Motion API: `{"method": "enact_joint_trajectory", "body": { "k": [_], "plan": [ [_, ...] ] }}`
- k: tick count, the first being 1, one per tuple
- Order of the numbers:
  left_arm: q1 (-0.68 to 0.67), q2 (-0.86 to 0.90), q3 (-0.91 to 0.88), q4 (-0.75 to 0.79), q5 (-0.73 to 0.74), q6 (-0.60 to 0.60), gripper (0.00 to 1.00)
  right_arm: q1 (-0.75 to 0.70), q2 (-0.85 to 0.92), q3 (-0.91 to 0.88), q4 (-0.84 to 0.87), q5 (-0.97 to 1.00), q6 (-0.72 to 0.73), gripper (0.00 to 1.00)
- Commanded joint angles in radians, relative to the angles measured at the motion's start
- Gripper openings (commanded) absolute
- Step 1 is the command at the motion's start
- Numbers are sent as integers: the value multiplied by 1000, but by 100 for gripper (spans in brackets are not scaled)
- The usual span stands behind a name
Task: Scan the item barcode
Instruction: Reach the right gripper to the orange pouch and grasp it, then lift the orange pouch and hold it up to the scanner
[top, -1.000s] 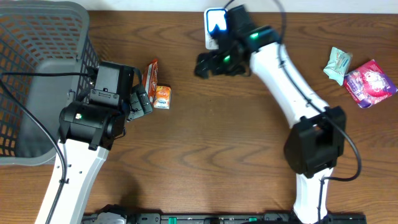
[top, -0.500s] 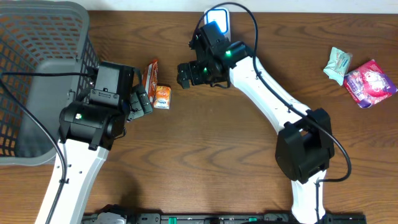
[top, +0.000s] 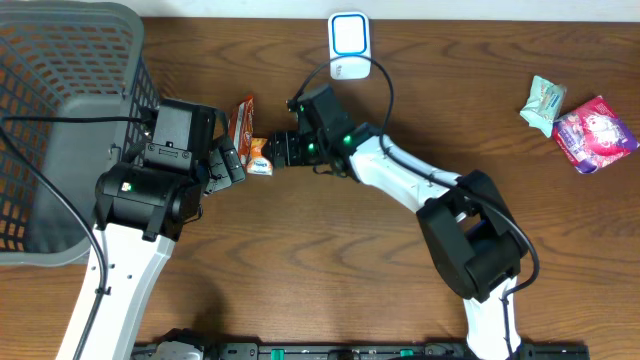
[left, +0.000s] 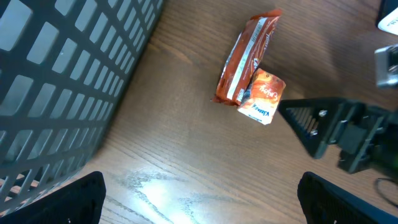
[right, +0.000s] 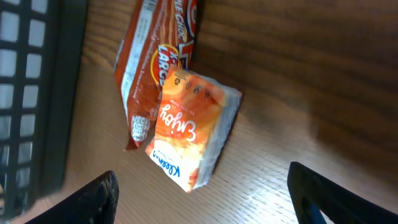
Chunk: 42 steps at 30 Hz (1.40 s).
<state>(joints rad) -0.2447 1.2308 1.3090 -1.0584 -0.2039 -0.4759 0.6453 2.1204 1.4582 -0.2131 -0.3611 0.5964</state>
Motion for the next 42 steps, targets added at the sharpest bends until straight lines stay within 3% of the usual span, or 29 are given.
{"method": "enact_joint_trajectory", "body": {
  "k": [1, 5, 9, 12, 13, 15, 22, 26, 31, 42],
  "plan": [
    [4, 2, 4, -3, 5, -16, 98, 18, 16, -27, 48, 45, 91, 82],
    [4, 2, 4, -3, 6, -16, 98, 37, 42, -27, 92, 47, 113, 78],
    [4, 2, 4, -3, 6, -16, 98, 51, 89, -27, 126, 47, 160, 83],
    [4, 2, 4, -3, 5, -16, 98, 54, 126, -27, 151, 44, 163, 80],
    [4, 2, 4, -3, 5, -16, 98, 54, 143, -27, 158, 39, 170, 68],
    [4, 2, 4, -3, 5, -16, 98, 54, 154, -27, 157, 35, 171, 57],
    [4, 2, 4, -3, 6, -16, 98, 54, 156, -26, 169, 22, 170, 31],
    [4, 2, 4, -3, 6, -16, 98, 51, 156, -26, 168, 16, 170, 1],
    [4, 2, 4, -3, 6, -16, 98, 7, 154, -26, 177, -126, 170, 1],
    [4, 2, 4, -3, 5, -16, 98, -262, 154, -26, 148, -914, -86, 1]
  ]
}}
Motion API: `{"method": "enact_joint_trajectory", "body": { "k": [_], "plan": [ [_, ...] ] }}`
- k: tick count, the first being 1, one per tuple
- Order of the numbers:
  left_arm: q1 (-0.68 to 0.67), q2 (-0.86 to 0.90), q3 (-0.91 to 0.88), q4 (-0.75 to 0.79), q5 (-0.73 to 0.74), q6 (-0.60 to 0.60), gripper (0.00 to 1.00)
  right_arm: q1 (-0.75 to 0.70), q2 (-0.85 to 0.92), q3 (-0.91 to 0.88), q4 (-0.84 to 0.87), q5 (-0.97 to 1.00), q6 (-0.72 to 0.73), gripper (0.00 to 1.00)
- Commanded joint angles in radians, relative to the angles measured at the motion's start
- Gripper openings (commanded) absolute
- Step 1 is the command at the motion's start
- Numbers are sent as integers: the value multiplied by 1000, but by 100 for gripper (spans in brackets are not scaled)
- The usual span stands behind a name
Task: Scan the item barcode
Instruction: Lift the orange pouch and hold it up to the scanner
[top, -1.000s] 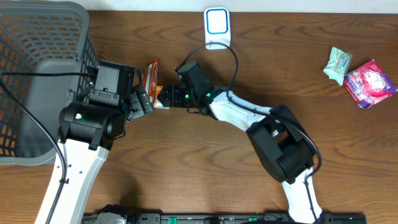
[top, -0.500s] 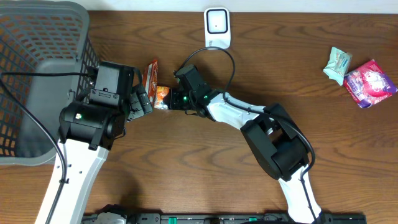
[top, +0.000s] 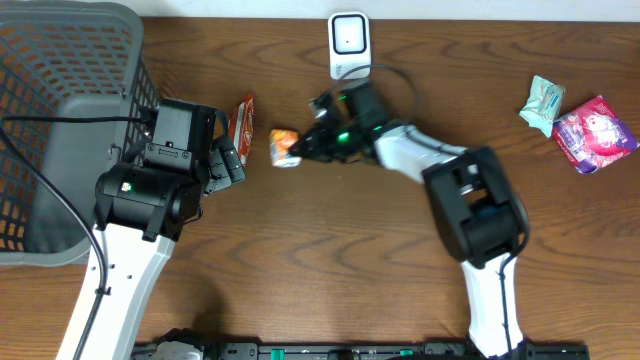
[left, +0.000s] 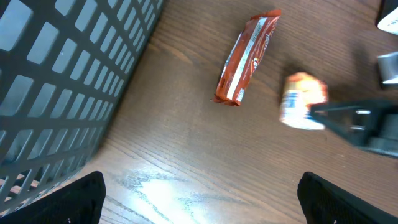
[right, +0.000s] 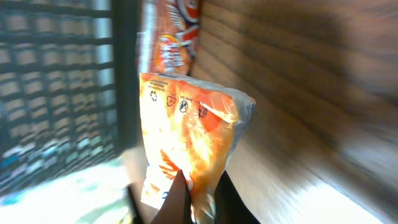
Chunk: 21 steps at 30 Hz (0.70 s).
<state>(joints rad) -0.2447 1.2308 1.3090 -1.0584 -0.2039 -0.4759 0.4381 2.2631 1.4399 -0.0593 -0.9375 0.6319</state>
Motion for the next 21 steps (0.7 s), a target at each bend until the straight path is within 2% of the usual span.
{"method": "enact_joint_trajectory", "body": {
  "k": [1, 5, 12, 17, 21],
  "plan": [
    [4, 2, 4, -3, 6, -16, 98, -73, 11, -8, -5, -389, -125, 1],
    [4, 2, 4, -3, 6, -16, 98, -118, 11, -8, -8, -435, -121, 1],
    [4, 2, 4, -3, 5, -16, 98, -113, -23, -8, -15, -171, -51, 1],
    [4, 2, 4, -3, 5, -16, 98, -109, -135, -6, -158, 242, -116, 1],
    [4, 2, 4, -3, 6, -16, 98, -105, -291, 0, -248, 742, -200, 1]
  ]
}}
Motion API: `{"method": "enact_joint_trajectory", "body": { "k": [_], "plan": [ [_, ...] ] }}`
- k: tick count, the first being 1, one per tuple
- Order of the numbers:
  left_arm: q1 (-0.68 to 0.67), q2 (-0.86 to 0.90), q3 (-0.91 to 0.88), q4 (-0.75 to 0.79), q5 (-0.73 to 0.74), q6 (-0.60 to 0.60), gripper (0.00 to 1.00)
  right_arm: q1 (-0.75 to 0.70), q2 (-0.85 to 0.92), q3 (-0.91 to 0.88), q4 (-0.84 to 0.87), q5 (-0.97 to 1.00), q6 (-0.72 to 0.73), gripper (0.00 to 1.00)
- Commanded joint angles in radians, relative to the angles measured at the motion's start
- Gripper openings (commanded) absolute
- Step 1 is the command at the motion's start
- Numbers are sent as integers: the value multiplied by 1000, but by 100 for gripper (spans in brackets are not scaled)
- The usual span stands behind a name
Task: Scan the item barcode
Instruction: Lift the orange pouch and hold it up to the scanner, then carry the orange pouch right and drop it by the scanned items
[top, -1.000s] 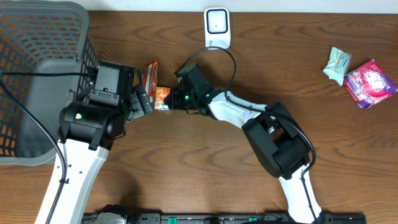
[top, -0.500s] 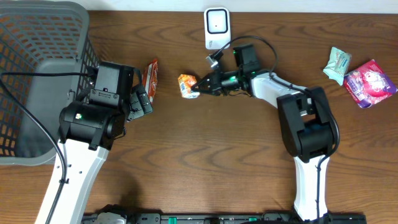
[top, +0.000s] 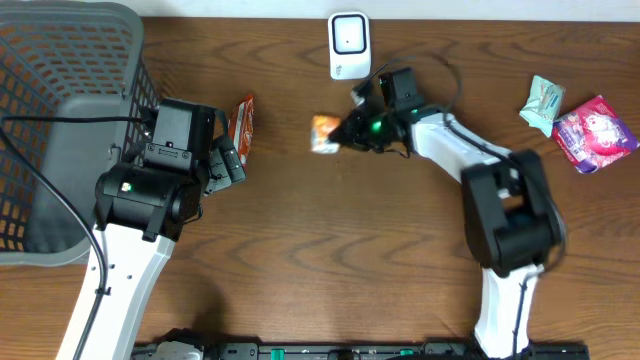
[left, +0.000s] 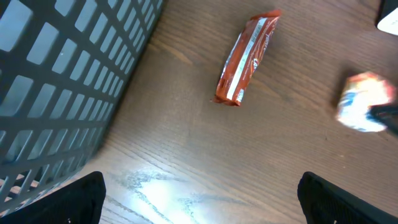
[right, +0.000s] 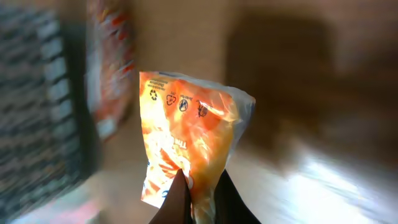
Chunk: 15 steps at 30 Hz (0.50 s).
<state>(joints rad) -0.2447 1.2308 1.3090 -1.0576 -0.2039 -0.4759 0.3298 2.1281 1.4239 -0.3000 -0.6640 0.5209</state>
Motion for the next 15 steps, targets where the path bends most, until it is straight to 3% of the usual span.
{"method": "enact_joint_trajectory", "body": {
  "k": [1, 6, 9, 15],
  "plan": [
    [4, 2, 4, -4, 6, -16, 98, 9, -190, 16, -2, 607, -115, 1],
    [4, 2, 4, -4, 5, -16, 98, 50, -252, 16, 105, 1078, -341, 1],
    [4, 2, 4, -4, 5, -16, 98, 70, -207, 16, 236, 1137, -495, 1],
    [4, 2, 4, -4, 5, -16, 98, 91, -95, 68, 385, 1116, -496, 1]
  ]
}}
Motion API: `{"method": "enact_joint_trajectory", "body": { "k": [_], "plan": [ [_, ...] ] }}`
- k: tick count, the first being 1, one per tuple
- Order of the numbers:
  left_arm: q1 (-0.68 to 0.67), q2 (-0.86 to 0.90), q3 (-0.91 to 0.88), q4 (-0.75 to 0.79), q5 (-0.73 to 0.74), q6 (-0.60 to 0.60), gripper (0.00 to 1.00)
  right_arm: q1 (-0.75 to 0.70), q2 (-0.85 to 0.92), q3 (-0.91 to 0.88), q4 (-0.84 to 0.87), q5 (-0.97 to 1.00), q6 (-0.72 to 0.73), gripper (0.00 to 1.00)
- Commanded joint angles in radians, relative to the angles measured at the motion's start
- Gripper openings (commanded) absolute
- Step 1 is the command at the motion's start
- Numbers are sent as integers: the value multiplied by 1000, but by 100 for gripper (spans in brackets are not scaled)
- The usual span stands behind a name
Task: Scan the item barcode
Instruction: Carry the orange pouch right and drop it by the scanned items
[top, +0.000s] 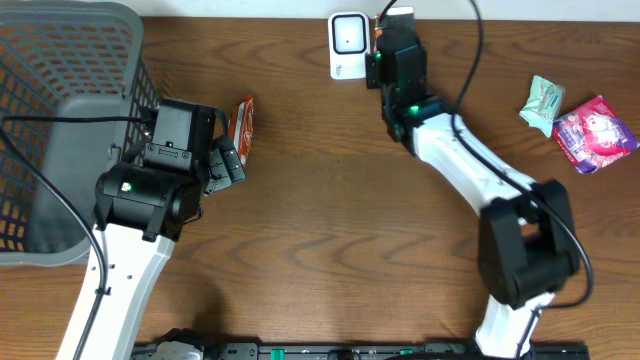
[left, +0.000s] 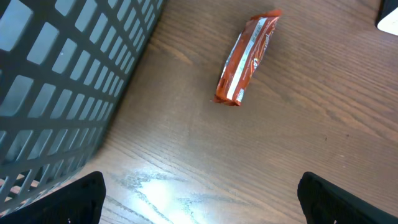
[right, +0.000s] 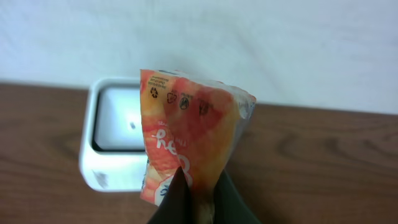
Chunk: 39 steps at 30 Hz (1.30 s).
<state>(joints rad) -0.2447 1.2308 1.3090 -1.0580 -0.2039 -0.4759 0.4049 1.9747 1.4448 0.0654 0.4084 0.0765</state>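
Note:
My right gripper (right: 198, 202) is shut on the orange tissue pack (right: 189, 130), which it holds upright just in front of the white barcode scanner (right: 112, 140). Overhead, the right arm (top: 400, 70) stands right beside the scanner (top: 348, 45) at the table's back edge, and it hides the pack there. My left gripper (left: 199, 199) hangs open over bare table near the basket, with nothing between its fingertips (left: 74, 199).
A red-brown snack bar (top: 241, 122) lies on the table by the left arm, also seen as the bar (left: 245, 59) in the left wrist view. A grey mesh basket (top: 60, 120) fills the left side. Two small packets (top: 580, 120) lie at the far right.
My right gripper has carried the orange pack from the middle of the table back to the scanner, and the pack now faces it. The left arm has not moved.
The orange pack lay against the snack bar with my right gripper open around it. Then the gripper was shut on the pack and held it off the table. It held it further right after that, and now in front of the scanner.

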Motion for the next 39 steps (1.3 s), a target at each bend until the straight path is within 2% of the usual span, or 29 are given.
{"method": "enact_joint_trajectory", "body": {
  "k": [1, 4, 10, 14, 19, 26, 35, 39],
  "plan": [
    [4, 2, 4, -4, 6, -16, 98, 18, 74, 71, 16, 31, -51, 1],
    [4, 2, 4, -4, 5, -16, 98, 23, 133, 189, -14, 8, -51, 1],
    [4, 2, 4, -4, 6, -16, 98, 22, 276, 471, -193, -16, -48, 1],
    [4, 2, 4, -4, 5, -16, 98, 20, 344, 572, -297, -23, -26, 1],
    [4, 2, 4, -4, 5, -16, 98, 18, 351, 578, -353, -44, 8, 1],
    [4, 2, 4, -4, 5, -16, 98, -60, 277, 579, -429, 138, 141, 1],
    [4, 2, 4, -4, 6, -16, 98, -335, 236, 577, -788, 239, 147, 1],
    [4, 2, 4, -4, 5, -16, 98, -455, 236, 568, -874, 199, 125, 1]
  ]
}}
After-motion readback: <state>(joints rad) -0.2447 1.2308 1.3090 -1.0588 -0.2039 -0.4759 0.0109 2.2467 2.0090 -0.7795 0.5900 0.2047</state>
